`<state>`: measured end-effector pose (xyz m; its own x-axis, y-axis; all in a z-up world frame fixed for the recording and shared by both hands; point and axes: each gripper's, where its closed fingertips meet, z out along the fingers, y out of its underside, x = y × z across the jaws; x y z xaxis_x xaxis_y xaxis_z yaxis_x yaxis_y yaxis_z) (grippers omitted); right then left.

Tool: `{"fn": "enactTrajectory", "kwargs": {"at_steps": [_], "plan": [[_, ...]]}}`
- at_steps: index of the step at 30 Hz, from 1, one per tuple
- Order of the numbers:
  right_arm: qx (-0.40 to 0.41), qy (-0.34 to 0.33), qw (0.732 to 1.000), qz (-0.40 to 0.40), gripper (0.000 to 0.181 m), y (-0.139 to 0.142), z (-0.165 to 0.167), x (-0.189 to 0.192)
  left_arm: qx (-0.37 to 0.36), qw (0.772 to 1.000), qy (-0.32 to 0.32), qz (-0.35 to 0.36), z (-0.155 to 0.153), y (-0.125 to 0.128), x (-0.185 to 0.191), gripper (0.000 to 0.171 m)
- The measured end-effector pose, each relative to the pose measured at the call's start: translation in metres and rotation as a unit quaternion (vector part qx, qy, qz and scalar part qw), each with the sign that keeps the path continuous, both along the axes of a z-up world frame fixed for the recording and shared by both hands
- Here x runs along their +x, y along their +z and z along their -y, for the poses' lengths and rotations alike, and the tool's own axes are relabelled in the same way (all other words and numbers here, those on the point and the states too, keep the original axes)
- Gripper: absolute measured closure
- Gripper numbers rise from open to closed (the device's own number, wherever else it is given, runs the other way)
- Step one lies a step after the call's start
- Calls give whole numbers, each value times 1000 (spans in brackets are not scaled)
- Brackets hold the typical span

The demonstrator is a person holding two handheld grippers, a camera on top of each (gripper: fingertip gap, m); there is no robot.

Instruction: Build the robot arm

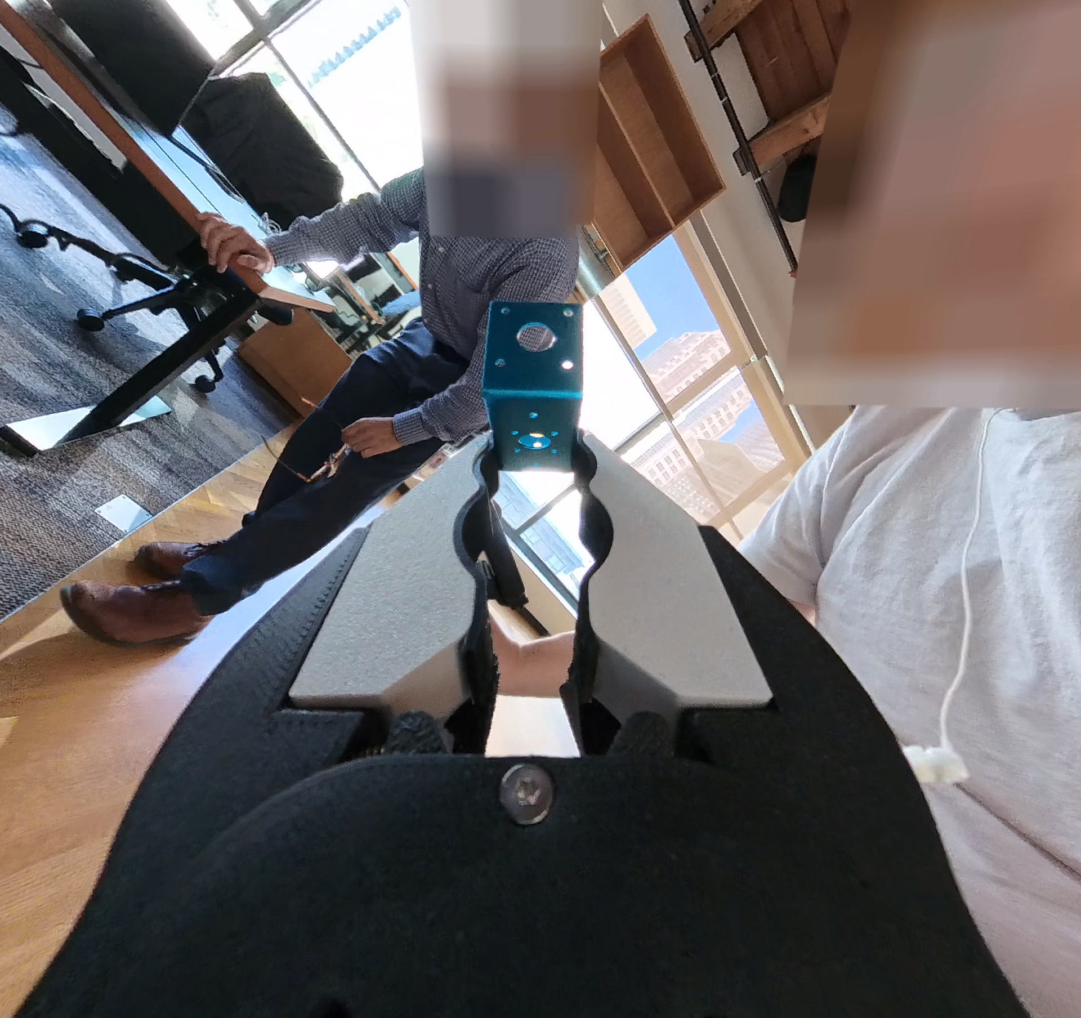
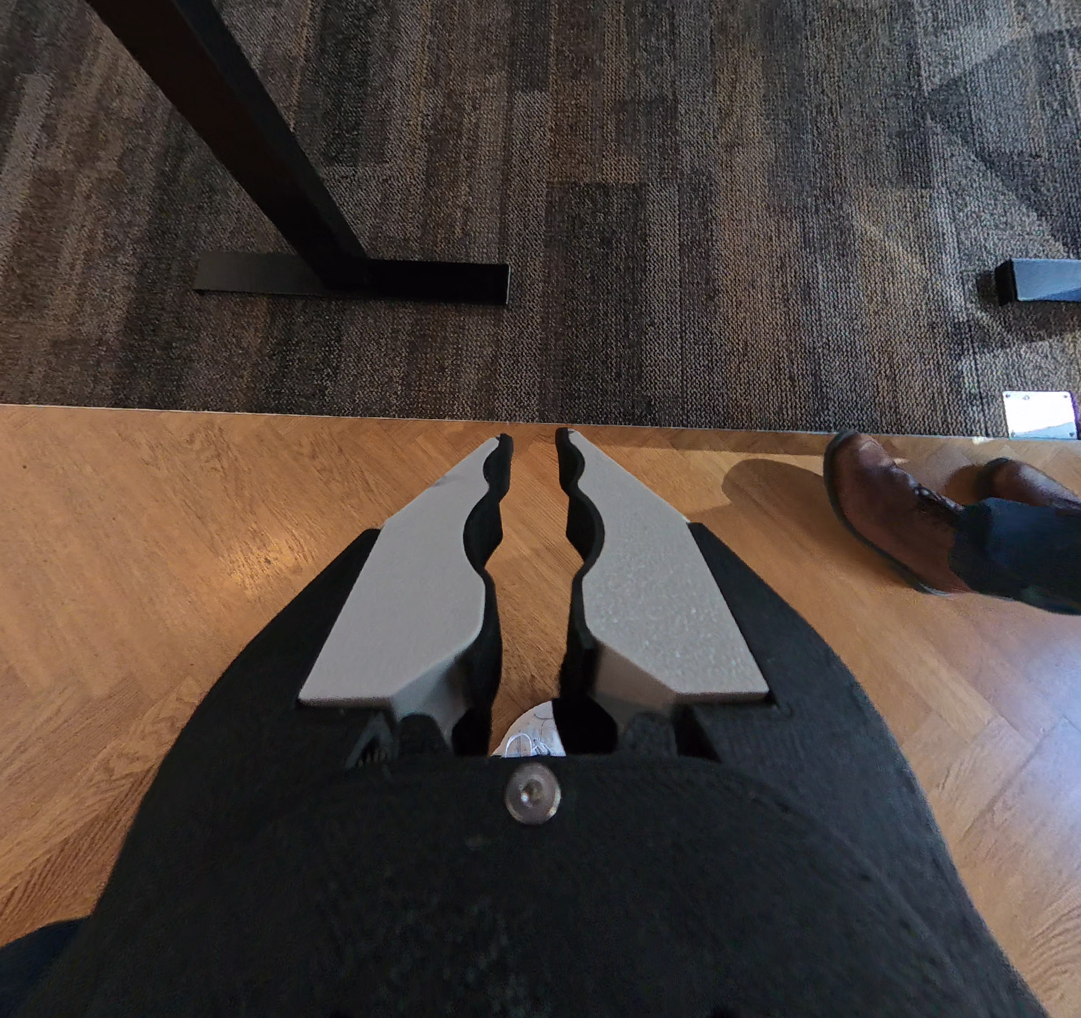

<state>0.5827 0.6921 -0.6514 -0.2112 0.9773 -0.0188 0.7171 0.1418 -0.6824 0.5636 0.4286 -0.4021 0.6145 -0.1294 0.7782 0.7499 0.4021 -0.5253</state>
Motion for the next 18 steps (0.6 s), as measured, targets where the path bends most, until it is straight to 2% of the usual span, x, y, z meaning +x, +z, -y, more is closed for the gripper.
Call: {"fn": "enactTrajectory", "kwargs": {"at_steps": [5,8,10,12,14,16,18], "plan": [[7,56,998,-7,166,53,34,-9,-26,999,36,-2,46,48,13,148],[15,110,994,-20,166,100,67,-18,-60,997,58,0,83,90,23,148],[24,154,987,-39,166,140,93,-26,-116,991,70,4,106,115,30,149],[33,194,978,-62,166,185,122,-35,-186,979,78,1,131,143,38,148],[28,225,970,-88,166,235,156,-45,-211,973,92,7,156,183,38,148],[-4,270,955,-122,165,297,204,-55,-224,971,82,10,175,227,34,148],[-44,342,924,-168,162,369,265,-61,-260,964,57,11,189,259,26,148]]}}
